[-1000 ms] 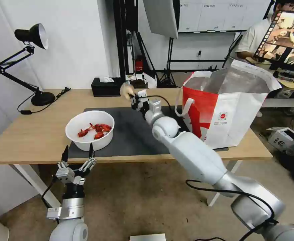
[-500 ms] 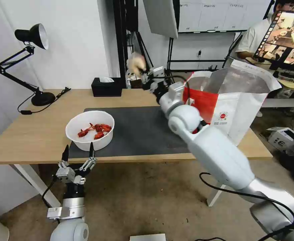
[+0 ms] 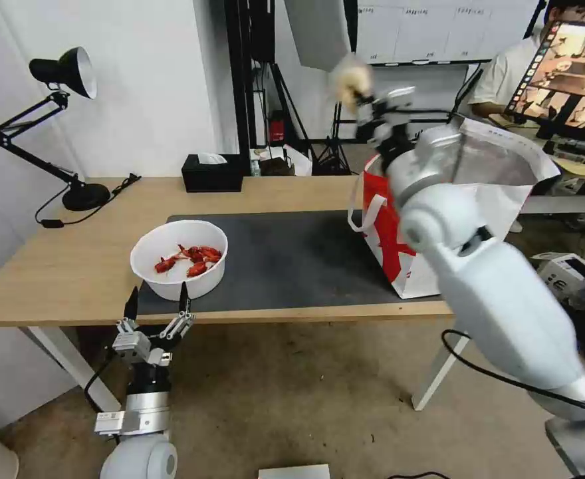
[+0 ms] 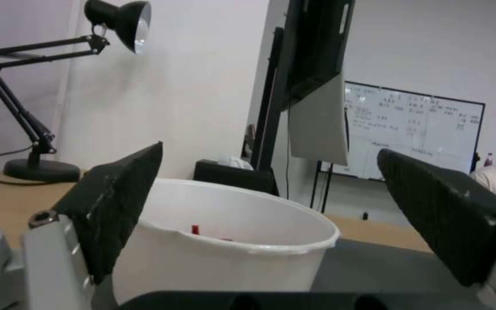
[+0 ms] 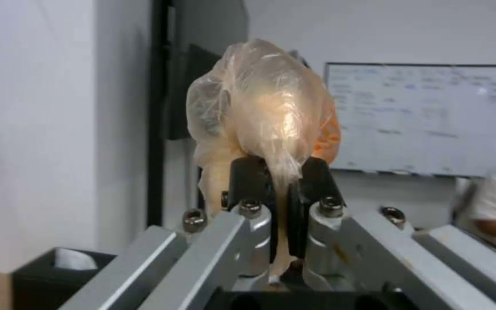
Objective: Pick up the trash from the table and place it into the takeout bag.
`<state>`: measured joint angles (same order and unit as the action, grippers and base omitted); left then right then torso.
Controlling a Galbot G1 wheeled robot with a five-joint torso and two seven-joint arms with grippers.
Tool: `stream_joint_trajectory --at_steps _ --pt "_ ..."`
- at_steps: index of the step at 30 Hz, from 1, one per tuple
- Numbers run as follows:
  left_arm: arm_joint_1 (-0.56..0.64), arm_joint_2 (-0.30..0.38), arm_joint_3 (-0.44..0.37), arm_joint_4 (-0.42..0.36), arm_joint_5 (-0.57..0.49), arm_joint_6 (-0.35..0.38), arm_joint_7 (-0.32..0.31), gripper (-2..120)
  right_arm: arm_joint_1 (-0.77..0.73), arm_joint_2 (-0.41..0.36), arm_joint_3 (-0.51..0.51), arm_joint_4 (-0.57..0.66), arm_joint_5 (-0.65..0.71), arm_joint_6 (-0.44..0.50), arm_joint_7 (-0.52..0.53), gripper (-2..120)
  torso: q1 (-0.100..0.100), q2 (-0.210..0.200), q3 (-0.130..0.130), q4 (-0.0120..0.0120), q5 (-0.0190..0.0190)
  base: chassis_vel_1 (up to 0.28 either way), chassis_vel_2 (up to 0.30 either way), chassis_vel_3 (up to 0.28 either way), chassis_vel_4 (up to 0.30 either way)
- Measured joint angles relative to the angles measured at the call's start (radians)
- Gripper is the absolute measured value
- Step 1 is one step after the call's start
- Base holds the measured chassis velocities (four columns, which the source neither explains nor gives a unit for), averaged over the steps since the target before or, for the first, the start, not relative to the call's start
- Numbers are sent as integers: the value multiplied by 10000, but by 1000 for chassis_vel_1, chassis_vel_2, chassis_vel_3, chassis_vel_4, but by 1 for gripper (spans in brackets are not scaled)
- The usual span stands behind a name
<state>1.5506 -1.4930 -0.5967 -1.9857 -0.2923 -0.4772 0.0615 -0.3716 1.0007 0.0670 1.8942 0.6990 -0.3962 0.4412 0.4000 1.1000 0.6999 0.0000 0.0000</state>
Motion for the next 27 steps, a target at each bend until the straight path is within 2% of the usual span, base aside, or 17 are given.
stream_joint_trajectory --at_steps 1,3,12,15,23,26,27 --pt "0 0 0 0 0 0 0 100 0 0 0 0 0 0 0 3 0 0 0 0 0 0 0 0 0" --pt "22 -25 41 -83 51 5 2 100 -187 -375 469 403 442 -636 536 3 -1 0 0 0 2 0 0 0 0" --pt "19 -41 107 -126 163 15 6 100 -671 -1055 1222 922 1237 -1421 1029 3 -1 1 0 -1 2 0 0 0 0" --pt "19 -26 150 -130 184 21 7 100 -1050 -1310 1633 1026 1888 -1768 1417 3 -1 0 0 -1 1 0 0 0 0" --pt "-23 31 178 -158 187 76 7 100 -1299 -1334 1810 934 2635 -2251 2173 2 0 1 0 0 -1 0 0 0 0" --pt "-39 -14 215 -148 186 84 8 100 -1151 -1222 1758 762 3447 -2604 3118 2 0 0 0 0 0 0 0 0 0" --pt "-39 -14 215 -148 186 84 8 100 -1151 -1222 1758 762 3447 -2604 3118 2 0 0 0 0 0 0 0 0 0"
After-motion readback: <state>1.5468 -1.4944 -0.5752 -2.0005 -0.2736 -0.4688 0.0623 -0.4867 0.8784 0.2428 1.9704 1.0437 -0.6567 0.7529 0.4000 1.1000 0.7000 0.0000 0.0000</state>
